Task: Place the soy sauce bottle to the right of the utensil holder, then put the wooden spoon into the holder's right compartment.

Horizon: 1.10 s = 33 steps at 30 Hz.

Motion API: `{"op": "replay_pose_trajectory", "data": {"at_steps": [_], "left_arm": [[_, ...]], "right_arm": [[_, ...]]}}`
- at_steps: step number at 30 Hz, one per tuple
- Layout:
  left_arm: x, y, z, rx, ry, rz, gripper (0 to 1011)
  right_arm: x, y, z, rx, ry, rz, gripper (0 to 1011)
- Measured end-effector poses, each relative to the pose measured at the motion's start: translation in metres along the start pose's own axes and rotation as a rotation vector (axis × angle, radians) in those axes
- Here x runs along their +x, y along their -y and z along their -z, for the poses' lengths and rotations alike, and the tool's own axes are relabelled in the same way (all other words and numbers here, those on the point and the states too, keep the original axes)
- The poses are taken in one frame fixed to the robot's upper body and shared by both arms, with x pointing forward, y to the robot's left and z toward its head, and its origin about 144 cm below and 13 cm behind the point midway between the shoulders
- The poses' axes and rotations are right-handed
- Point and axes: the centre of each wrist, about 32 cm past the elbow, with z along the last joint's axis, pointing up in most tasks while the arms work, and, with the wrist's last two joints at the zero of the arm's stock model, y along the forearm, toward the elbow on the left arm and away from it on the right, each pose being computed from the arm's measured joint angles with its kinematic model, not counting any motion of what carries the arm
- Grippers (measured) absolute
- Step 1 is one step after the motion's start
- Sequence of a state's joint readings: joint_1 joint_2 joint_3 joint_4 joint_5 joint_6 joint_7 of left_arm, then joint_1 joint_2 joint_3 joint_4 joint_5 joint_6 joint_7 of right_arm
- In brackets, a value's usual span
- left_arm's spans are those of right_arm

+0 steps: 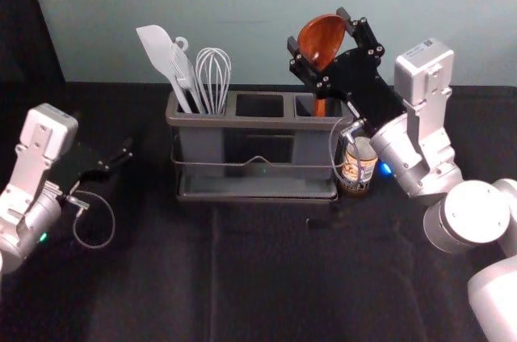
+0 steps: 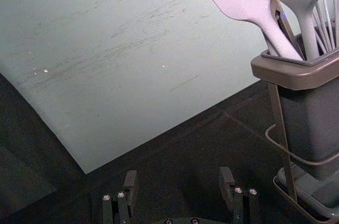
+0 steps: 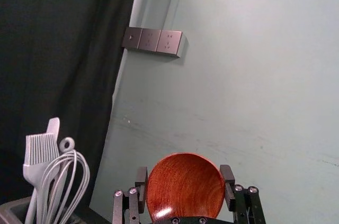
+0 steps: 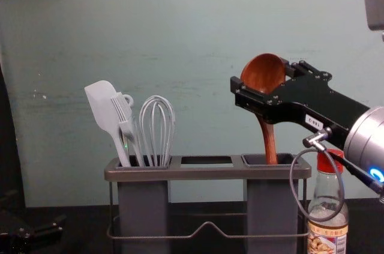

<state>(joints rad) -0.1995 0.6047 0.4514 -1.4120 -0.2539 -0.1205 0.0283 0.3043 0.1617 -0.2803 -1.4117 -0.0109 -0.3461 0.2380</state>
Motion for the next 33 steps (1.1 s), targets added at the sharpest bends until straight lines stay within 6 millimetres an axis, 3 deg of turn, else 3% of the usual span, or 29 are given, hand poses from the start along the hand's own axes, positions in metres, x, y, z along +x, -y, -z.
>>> {"op": "replay_pose_trajectory", "data": {"at_steps": [31, 33], "left_arm": [[0.0, 0.0, 0.0, 0.0, 0.0, 0.0, 1000], [0.0, 0.0, 0.0, 0.0, 0.0, 0.0, 1000]], "right_arm": [[-0.0049, 0.0089, 0.0091, -0.025, -0.004, -0.017, 842], [-0.0047, 0.0092, 0.0092, -0.025, -0.004, -0.017, 876]]}}
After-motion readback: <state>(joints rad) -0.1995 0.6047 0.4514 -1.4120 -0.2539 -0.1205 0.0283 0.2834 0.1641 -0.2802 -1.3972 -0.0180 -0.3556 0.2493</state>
